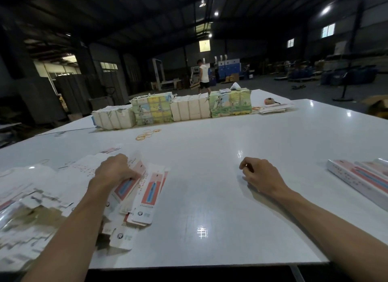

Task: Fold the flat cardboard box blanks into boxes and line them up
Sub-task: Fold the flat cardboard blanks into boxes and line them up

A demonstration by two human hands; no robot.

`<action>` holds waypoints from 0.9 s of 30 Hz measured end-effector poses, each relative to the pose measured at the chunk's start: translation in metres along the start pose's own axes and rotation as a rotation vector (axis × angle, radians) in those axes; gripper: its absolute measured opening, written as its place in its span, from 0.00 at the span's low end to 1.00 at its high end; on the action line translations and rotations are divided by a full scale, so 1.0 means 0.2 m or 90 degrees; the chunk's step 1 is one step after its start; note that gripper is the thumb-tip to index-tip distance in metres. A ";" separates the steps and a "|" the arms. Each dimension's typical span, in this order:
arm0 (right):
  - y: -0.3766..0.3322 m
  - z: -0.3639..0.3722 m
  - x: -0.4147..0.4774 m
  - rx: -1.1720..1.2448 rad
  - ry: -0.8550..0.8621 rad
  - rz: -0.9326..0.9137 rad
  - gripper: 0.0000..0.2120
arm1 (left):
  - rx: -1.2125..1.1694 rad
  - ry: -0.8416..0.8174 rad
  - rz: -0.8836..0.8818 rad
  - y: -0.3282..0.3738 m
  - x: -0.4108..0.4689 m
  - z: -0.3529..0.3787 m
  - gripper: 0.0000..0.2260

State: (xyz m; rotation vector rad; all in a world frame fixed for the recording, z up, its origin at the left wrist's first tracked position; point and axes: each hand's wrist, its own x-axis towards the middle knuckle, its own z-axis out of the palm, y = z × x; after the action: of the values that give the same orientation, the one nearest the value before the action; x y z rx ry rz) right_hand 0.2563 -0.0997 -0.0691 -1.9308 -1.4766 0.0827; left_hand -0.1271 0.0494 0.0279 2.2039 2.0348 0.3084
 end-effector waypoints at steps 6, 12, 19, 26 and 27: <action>0.01 0.02 0.03 0.023 0.024 -0.021 0.11 | -0.267 -0.040 0.123 0.26 0.00 -0.06 0.13; 0.02 0.04 0.04 0.080 0.101 -0.079 0.10 | -0.653 -0.469 0.275 0.74 -0.09 0.30 0.18; 0.00 0.01 0.05 0.172 0.233 -0.145 0.13 | -0.869 -0.535 0.245 0.92 -0.16 0.72 0.21; -0.07 0.00 0.03 0.083 0.094 -0.177 0.19 | -0.884 -0.565 0.357 0.93 -0.19 0.73 0.21; -0.07 0.00 0.03 0.080 0.093 -0.173 0.19 | -0.887 -0.571 0.359 0.93 -0.20 0.72 0.23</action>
State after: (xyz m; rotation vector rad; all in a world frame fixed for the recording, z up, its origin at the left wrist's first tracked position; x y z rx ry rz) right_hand 0.2460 -0.0937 -0.0593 -1.5886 -1.5804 -0.0845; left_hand 0.0843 0.0005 -0.0720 1.4019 0.3614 0.4538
